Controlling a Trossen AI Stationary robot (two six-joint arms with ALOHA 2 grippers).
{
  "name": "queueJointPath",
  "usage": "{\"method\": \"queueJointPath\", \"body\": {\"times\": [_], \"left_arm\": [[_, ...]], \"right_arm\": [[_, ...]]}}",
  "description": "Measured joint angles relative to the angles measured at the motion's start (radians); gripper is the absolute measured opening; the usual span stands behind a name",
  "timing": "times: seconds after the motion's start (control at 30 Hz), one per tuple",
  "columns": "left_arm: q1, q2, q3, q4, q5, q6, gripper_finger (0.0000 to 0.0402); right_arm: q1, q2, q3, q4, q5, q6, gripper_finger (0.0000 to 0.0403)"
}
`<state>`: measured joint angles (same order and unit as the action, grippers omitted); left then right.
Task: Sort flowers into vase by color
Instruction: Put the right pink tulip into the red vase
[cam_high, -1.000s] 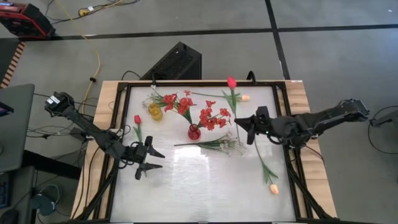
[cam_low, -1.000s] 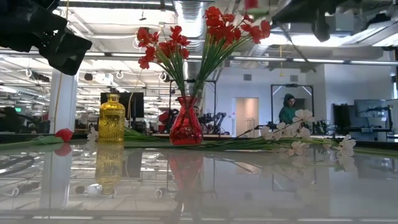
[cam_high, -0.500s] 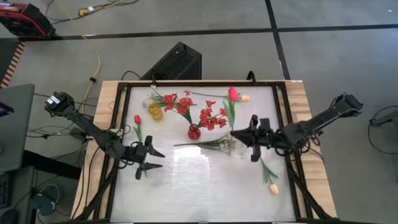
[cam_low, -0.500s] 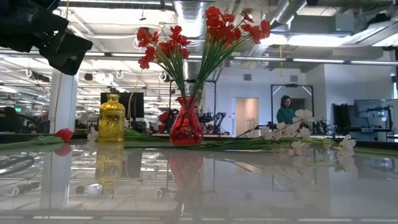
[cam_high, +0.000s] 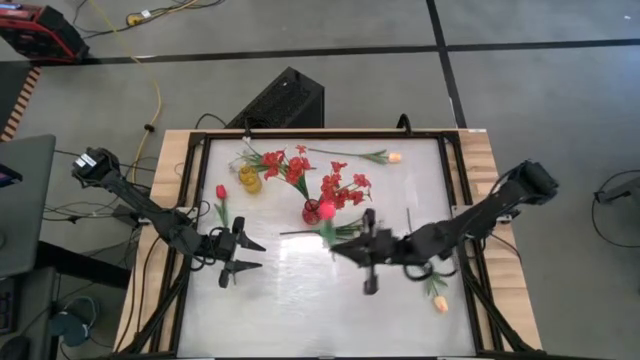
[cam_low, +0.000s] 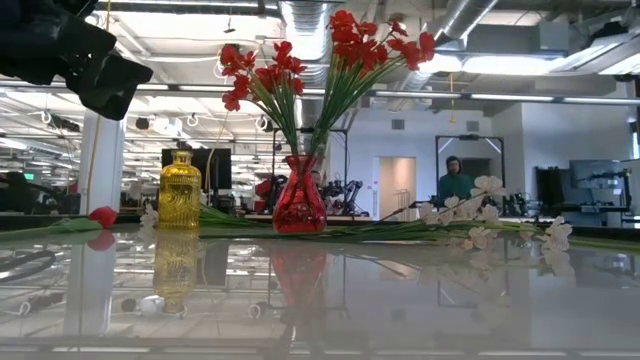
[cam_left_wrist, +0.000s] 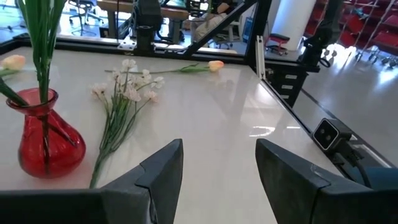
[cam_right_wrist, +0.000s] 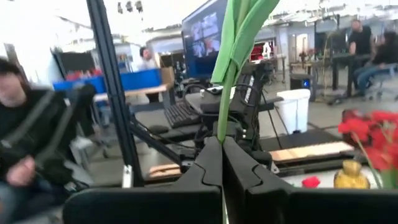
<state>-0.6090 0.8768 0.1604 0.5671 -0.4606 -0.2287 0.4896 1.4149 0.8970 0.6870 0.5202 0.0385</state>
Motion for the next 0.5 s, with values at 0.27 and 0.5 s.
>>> {"method": "queueJointPath", "body": {"times": [0.27,0.5], "left_arm": [[0.0,0.0,0.0,0.0,-0.016,0.001,0.019],[0.0,0.0,0.0,-0.001,-0.015,0.001,0.019]], "right_arm": [[-0.031,0.248,0.181,-0.006,0.001,-0.176,0.002],[-0.082,0.359,0.213,0.077,0.093,-0.245,0.002]]}}
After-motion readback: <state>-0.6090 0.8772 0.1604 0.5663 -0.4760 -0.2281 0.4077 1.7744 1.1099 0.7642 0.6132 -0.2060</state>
